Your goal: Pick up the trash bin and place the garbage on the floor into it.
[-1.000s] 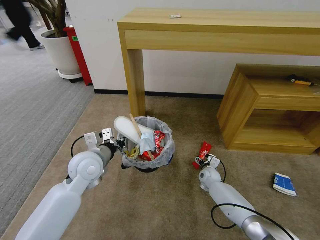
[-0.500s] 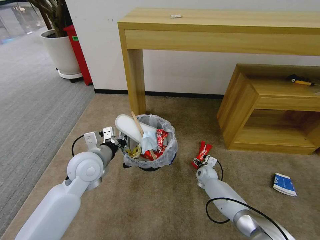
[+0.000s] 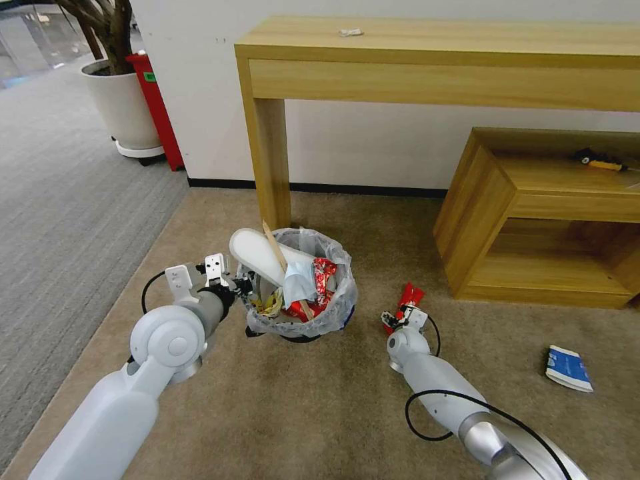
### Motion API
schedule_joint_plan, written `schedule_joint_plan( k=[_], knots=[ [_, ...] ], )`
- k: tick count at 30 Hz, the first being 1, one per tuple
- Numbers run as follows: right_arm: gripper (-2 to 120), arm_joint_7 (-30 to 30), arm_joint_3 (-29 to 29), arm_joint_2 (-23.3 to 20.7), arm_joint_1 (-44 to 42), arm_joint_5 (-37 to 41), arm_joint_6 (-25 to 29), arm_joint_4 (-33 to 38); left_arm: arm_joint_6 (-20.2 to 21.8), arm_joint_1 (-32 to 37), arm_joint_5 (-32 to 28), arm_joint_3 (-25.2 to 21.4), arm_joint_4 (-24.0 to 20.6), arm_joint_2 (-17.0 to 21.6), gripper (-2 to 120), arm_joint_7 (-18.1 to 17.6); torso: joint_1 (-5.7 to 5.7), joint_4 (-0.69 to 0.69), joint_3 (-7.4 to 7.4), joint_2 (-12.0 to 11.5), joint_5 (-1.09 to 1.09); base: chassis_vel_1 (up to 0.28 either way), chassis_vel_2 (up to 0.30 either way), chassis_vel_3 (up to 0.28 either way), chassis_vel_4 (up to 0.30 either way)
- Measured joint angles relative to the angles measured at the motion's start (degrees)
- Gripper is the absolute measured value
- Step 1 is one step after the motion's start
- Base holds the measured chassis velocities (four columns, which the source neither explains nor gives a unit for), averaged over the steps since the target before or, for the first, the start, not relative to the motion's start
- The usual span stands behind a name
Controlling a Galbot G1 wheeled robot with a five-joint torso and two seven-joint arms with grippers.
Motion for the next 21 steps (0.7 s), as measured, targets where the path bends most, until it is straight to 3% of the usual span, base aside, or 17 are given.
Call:
schedule_joint_plan(
  k=[5,7,9,16,19,21],
  knots=[
    [72,0.2,1.0,0.3,-0.1,-0.7,-0.3,-1.0,0.0,0.6,-0.3,-0.5,-1.2,0.3,0,-0.3,0.00,0.00,0.00,0.0,0.00,0.000,0.000,0.000,0.000],
    [71,0.2,1.0,0.3,-0.2,-0.8,-0.3,-1.2,0.0,0.7,-0.4,-0.5,-1.4,0.4,0,-0.3,0.00,-0.01,0.00,0.0,0.00,0.000,0.000,0.000,0.000],
    [58,0.0,1.5,0.2,-0.4,-1.2,-0.3,-1.5,0.0,1.0,-0.5,-0.7,-1.9,0.5,0,-0.4,0.00,-0.01,0.00,0.0,0.00,0.000,0.000,0.000,0.000],
    [36,-0.4,1.7,-0.2,-1.2,-2.5,0.4,-1.8,-0.1,1.1,-0.5,-0.8,-2.3,0.7,0,-0.4,0.00,-0.01,0.00,0.0,0.00,0.000,0.000,0.000,0.000],
    [20,-0.7,1.3,-0.4,-1.8,-4.9,1.3,-2.2,-0.2,1.2,-0.3,-0.5,-2.2,0.2,0,-0.4,0.00,-0.01,-0.01,0.0,0.00,0.000,0.000,0.000,0.000],
    [17,-0.7,1.1,-0.4,-2.0,-5.7,1.6,-2.5,-0.2,1.2,-0.2,-0.4,-2.1,0.1,0,-0.4,-0.01,0.00,0.00,0.0,-0.01,0.000,0.000,0.000,0.000]
  ],
)
